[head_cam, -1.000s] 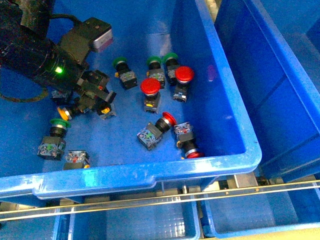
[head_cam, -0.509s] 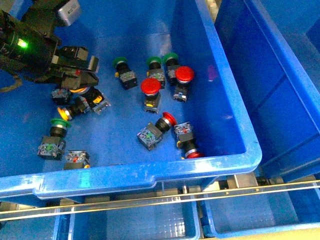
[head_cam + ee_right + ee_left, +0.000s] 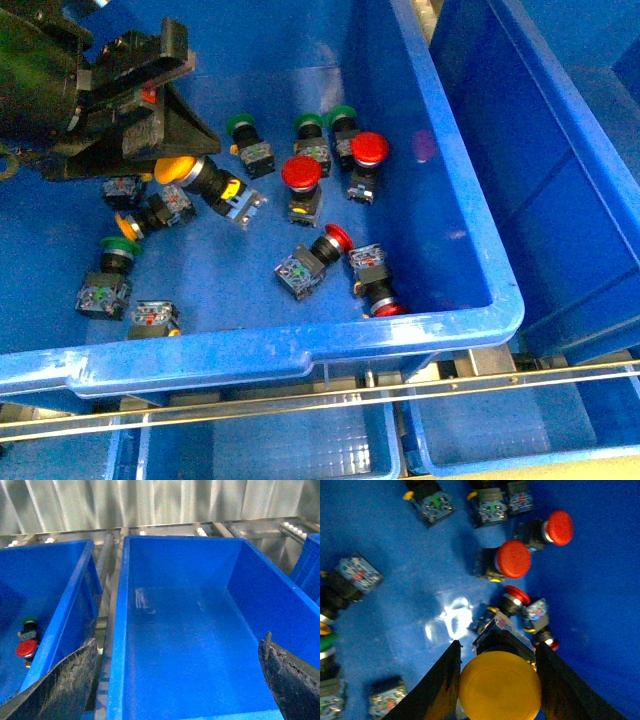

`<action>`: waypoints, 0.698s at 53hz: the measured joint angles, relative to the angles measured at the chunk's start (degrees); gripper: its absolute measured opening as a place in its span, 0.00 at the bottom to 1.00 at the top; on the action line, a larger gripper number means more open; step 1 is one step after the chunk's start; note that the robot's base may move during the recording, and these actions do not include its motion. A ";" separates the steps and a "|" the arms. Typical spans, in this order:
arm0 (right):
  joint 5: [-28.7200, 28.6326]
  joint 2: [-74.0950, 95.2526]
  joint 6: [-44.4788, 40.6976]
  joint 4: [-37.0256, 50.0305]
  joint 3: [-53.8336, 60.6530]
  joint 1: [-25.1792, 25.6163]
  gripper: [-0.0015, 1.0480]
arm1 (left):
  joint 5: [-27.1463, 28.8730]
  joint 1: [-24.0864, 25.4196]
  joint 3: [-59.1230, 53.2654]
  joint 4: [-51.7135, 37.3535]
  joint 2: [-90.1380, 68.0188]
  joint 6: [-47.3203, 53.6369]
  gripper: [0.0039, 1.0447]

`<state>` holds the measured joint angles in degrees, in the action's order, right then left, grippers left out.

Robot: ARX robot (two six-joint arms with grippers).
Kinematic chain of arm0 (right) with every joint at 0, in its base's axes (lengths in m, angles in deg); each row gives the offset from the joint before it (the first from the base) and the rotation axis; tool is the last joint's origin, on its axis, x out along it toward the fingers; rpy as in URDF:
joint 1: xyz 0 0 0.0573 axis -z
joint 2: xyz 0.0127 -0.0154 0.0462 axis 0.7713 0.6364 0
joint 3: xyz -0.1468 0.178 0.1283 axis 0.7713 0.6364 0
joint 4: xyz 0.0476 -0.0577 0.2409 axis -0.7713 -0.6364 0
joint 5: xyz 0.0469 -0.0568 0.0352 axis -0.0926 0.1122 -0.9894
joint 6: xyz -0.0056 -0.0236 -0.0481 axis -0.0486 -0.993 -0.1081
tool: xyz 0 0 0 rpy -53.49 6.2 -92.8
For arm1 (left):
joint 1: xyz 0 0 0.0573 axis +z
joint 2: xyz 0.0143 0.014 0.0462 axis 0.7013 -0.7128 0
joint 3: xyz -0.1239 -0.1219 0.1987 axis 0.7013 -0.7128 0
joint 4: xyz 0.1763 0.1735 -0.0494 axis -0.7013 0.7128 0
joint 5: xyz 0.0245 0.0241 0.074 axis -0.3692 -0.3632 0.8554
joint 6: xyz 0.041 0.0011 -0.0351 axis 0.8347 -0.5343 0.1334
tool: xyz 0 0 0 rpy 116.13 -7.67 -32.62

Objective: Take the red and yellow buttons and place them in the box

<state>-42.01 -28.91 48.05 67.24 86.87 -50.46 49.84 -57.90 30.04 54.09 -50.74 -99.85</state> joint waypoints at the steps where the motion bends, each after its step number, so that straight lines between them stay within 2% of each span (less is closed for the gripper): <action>1: -0.02 0.00 -0.02 0.00 0.00 0.00 0.93 | -0.24 -0.07 -0.17 -0.09 0.26 -0.55 0.34; 16: -0.02 0.00 0.00 0.00 0.00 0.00 0.93 | -5.99 -0.42 -4.44 -2.95 7.06 -16.57 0.34; 31: 0.00 0.00 -0.02 0.00 0.00 0.00 0.93 | -8.24 -0.68 -6.99 -7.30 11.76 -30.56 0.34; 37: 0.00 0.00 0.00 0.00 0.00 0.00 0.93 | -9.70 -2.47 -8.20 -8.83 13.46 -34.97 0.34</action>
<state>-42.01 -28.91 48.05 67.24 86.87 -50.46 40.13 -60.37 21.85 45.26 -37.28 -134.82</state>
